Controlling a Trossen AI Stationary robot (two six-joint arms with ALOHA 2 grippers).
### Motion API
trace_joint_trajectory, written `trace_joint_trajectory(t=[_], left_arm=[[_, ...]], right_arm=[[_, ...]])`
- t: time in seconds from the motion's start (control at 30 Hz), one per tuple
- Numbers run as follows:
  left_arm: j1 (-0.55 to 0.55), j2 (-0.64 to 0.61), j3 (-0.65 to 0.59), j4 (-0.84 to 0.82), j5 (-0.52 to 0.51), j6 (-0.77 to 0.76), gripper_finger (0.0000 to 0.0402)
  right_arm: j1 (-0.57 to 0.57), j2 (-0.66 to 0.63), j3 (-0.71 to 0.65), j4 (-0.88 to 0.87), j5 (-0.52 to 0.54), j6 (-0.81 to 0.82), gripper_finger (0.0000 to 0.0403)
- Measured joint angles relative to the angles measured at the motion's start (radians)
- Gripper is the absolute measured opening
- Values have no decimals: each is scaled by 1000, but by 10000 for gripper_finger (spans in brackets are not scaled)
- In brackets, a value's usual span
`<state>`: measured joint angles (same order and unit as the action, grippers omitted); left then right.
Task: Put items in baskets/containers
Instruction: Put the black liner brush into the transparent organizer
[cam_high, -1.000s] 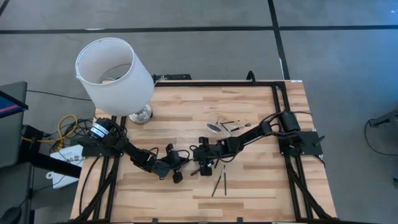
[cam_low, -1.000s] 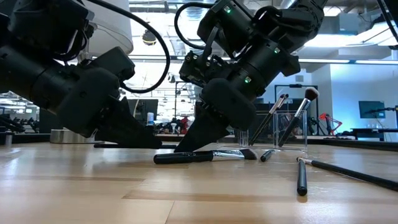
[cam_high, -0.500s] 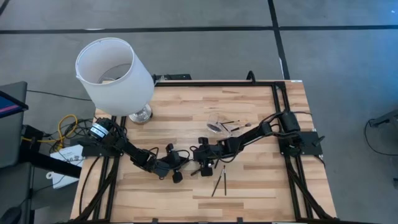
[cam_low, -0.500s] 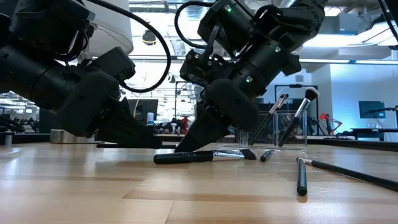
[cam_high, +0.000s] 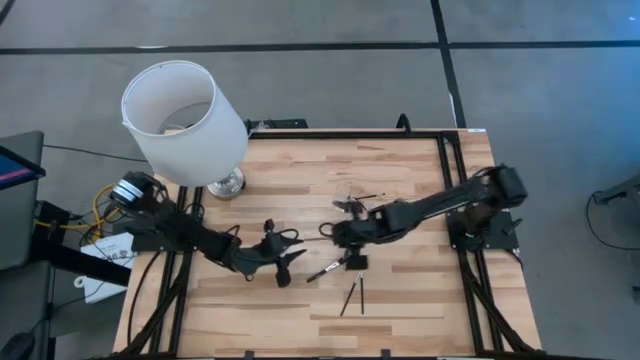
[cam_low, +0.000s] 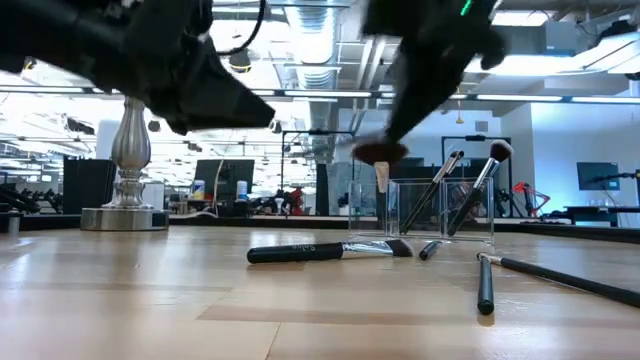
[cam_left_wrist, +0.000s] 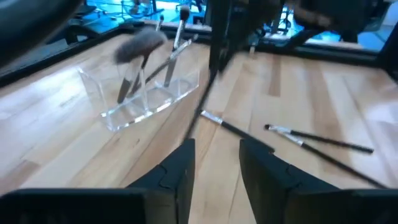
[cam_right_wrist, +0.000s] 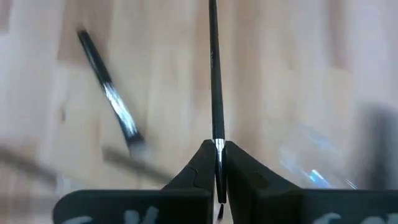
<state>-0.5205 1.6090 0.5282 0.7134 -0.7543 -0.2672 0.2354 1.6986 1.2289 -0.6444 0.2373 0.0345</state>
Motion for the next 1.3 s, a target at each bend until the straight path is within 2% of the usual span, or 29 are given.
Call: trace_joint_trajectory(t=[0.23,0.37,0.5,0.63,0.83,1.03,1.3], left_arm=[[0,-36,0,-47,3,1,114],[0,-29,-3,-54,4,-2,109],[0,-30,-20,-54,4,-3,108],[5,-30,-55,-53,5,-60,108],[25,-30,-106,-51,-2,-154,108],[44,-30,-127,-49,-3,-213,108],[44,-30,-131,-40,0,-217,108]], right_arm=[[54,-71,274,-688,261,-6,5],[53,-52,337,-933,289,-39,3],[35,-52,311,-927,281,-190,3],[8,-34,284,-913,347,-271,3],[-56,25,281,-870,522,-348,4],[-116,106,280,-834,534,-503,4],[-153,201,281,-808,581,-533,4]])
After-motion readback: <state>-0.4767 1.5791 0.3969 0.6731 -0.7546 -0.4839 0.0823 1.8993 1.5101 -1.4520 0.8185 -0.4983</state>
